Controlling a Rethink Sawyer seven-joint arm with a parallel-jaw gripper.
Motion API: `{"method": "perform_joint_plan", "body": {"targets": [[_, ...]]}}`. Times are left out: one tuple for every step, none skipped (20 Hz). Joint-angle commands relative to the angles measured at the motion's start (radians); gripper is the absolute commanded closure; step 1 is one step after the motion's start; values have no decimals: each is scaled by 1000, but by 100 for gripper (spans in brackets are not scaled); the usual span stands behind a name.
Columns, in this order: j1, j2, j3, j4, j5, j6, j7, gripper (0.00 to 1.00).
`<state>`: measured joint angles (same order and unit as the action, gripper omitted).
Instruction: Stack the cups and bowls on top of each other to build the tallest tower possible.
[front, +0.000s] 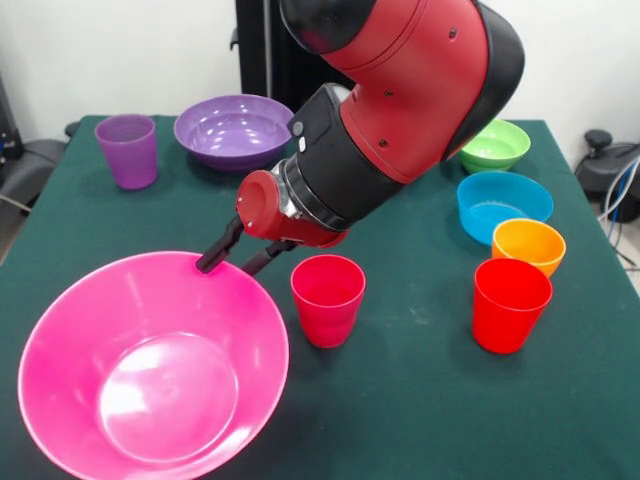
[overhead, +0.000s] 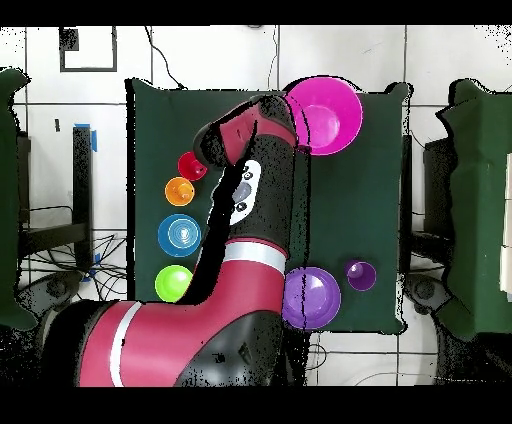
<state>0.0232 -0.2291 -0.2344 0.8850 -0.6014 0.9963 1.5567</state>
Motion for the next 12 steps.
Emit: {"method": "perform_joint_plan", "body": {"targets": [[16,31,96,-30,-74,50,-328,0],[15,32,97,-31,-74,53,-329,0],[15,34,98,-34,-75,54,-328,0],[15,35,99,-37,-76,55,-327,0],[14,32,99,-32,-76,52,-325,0],[13,31,101,-31,-77,47,-325,0],[7,23,112,-18,-74,19,-326,0],[10,21,103,-10,-78,-4,-289,0],[13,18,95,-2,-82,-28,-251,0],[16,16,87,6,-86,-51,-214,100],[15,14,91,6,-90,-52,-233,100],[14,12,94,6,-94,-53,-253,100]]}}
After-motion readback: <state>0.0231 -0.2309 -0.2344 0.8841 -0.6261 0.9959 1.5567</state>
